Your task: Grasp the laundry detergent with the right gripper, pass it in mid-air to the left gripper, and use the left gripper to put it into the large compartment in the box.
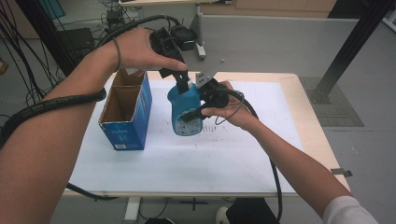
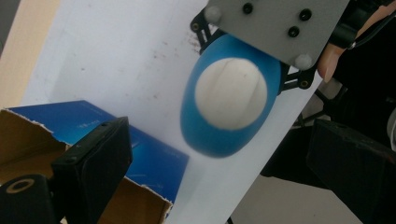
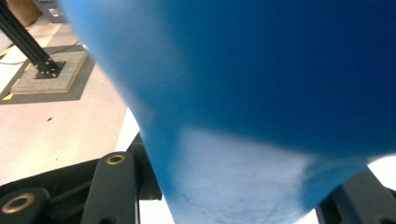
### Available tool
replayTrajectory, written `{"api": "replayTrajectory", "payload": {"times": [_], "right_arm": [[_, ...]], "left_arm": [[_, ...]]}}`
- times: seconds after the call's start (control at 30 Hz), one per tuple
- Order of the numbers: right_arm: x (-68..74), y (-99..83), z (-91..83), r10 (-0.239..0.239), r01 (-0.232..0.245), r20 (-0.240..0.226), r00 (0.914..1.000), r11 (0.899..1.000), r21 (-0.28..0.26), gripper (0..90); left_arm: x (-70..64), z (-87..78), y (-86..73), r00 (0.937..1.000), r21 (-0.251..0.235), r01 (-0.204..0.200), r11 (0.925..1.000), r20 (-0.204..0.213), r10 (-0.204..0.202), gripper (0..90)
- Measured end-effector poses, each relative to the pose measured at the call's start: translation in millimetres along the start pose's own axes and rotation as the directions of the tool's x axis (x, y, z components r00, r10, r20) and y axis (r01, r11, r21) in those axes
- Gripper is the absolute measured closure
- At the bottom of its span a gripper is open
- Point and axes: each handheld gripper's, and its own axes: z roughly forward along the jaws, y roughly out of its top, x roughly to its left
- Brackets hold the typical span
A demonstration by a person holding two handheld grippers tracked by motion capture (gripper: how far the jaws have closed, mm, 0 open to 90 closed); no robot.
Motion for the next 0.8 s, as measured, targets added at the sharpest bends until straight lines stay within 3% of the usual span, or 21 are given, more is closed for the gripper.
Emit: {"api": "replayTrajectory", "payload": {"times": [0.13, 0.37, 0.67, 0.8], "right_arm": [[1.5, 6.3, 6.6, -0.018, 0.019, -0.018, 0.9997, 1.0, 0.013, 44.3], [2.9, 9.3, 11.4, -0.038, 0.038, -0.042, 0.9984, 0.999, 0.004, 44.3], [13.1, 12.4, 9.5, -0.076, 0.076, -0.065, 0.995, 0.997, 0.005, 44.3], [15.6, 12.7, 7.3, -0.093, 0.093, -0.054, 0.9943, 0.996, 0.001, 44.4]], "left_arm": [[-2.9, 5.5, 0.8, 0.9991, 0.011, -0.017, 0.9998, 0.038, 0.017, 6.5], [-6.6, 10.3, 1.7, 0.9987, 0.028, -0.043, 0.9987, 0.027, 0.043, 6.8], [-11.3, 21.3, 1.8, 0.9963, 0.058, -0.073, 0.9957, 0.049, 0.07, 6.6], [-13.0, 24.3, 2.5, 0.9957, 0.067, -0.08, 0.9945, 0.052, 0.077, 6.6]]}}
